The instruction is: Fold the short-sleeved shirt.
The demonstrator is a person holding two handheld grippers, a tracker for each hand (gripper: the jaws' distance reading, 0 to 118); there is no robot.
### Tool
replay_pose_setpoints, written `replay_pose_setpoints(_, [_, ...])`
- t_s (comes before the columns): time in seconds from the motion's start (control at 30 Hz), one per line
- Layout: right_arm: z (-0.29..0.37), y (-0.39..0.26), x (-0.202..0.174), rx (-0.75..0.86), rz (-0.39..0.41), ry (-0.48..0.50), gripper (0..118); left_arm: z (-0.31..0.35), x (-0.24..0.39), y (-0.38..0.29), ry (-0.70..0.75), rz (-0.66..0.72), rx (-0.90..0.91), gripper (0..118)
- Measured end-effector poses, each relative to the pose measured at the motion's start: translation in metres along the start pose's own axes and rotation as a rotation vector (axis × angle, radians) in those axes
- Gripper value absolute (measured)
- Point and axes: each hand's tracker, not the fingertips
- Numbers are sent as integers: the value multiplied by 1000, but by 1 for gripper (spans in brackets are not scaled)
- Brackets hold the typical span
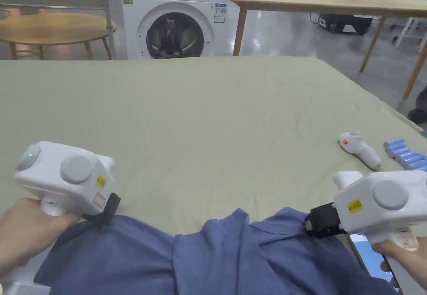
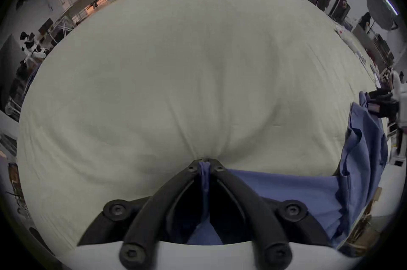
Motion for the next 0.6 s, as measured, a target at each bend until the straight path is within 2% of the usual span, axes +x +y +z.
replay_pose_setpoints(0.03, [10, -5, -5, 49, 30, -7, 53, 0, -1, 0, -4, 8, -2, 0])
replay_pose_setpoints(0.1, [20, -11, -16, 48, 38, 19, 8, -1, -2, 2, -7, 26, -3, 0])
replay_pose_setpoints(0.13, [21, -14, -20, 49, 39, 51, 2, -2, -3, 1, -8, 37, -1, 0])
replay_pose_setpoints(0.17, [18, -15, -24, 31, 49, 88, 2, -2, -3, -1, -6, 42, 6, 0])
replay_pose_setpoints(0.23, [21, -20, -33, 70, 90, 16, 1, 1, -1, -8, 0, 35, 59, 0])
replay_pose_setpoints(0.27, [24, -22, -32, 88, 89, 22, 1, 5, 0, -17, 12, -10, 133, 0])
replay_pose_setpoints(0.33, [44, -25, -26, 156, 19, 46, 1, 21, 2, -34, 33, -90, 206, 0])
replay_pose_setpoints(0.37, [57, -26, -24, 198, 4, 57, 1, 28, -1, -36, 34, -77, 232, 0])
replay_pose_setpoints(0.43, [93, -26, -18, 300, 2, 82, 1, 70, -11, -49, 40, -100, 363, 0])
replay_pose_setpoints(0.5, [131, -23, -16, 380, -3, 111, 1, 127, -27, -61, 4, -43, 506, 0])
replay_pose_setpoints(0.6, [186, -24, -22, 516, 30, 102, 1, 219, -50, -91, 0, 32, 708, 0])
